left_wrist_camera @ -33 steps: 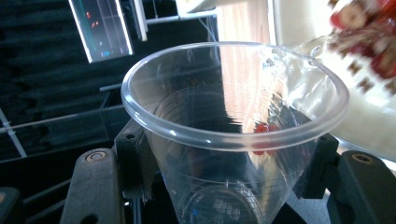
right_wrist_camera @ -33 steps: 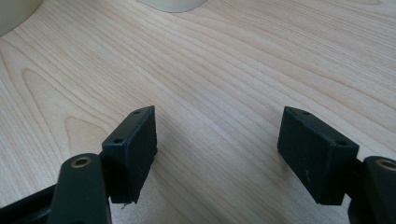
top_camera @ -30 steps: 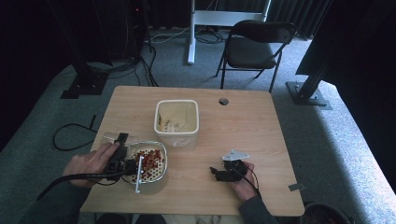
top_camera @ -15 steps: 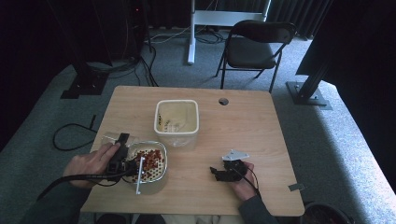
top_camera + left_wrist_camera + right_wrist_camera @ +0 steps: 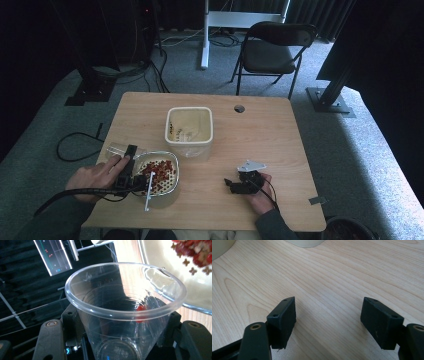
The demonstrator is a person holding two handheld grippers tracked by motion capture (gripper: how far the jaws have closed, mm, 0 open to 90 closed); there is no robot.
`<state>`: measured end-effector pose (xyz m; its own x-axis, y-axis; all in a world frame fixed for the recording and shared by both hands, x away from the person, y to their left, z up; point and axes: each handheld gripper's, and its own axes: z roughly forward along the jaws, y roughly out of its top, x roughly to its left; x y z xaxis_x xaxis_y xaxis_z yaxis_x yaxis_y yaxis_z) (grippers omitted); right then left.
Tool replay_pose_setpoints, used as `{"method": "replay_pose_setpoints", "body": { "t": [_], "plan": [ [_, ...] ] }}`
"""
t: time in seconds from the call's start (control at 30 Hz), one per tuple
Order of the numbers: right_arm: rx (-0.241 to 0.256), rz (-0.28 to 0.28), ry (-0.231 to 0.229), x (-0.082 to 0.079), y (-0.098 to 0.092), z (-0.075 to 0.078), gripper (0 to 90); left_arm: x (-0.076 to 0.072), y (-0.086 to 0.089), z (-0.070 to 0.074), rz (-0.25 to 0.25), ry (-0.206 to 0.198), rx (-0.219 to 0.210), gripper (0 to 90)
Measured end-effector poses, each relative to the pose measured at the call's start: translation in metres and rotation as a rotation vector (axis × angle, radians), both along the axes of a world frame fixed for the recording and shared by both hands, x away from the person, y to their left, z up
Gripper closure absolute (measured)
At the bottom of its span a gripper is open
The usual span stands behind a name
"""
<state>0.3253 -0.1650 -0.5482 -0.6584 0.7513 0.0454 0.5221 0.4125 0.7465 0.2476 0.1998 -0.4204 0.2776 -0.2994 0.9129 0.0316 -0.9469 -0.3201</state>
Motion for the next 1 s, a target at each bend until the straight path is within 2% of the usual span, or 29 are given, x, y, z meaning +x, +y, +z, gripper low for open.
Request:
{"method": "replay_pose_setpoints", "body": {
  "t": [0.1, 0.2, 0.33, 1.0],
  "plan": [
    [0.001, 0.0, 0.0, 0.0001, -0.0001, 0.0, 28.0, -0.0007, 0.0011, 0.0015, 0.002, -0.003, -0.006, 37.7],
    [0.0, 0.0, 0.0, 0.0, 0.0, 0.0, 27.9, -0.0011, -0.0002, -0.0032, -0.004, 0.011, 0.037, 38.0],
    [-0.002, 0.002, -0.003, -0.0002, 0.0001, -0.0001, 27.9, -0.0008, -0.0007, -0.0014, -0.009, 0.006, 0.008, 37.9],
    [0.0, -0.001, -0.001, -0.0004, 0.0, -0.0001, 28.0, -0.0025, 0.003, -0.0007, -0.009, 0.002, -0.01, 37.7]
  ]
}}
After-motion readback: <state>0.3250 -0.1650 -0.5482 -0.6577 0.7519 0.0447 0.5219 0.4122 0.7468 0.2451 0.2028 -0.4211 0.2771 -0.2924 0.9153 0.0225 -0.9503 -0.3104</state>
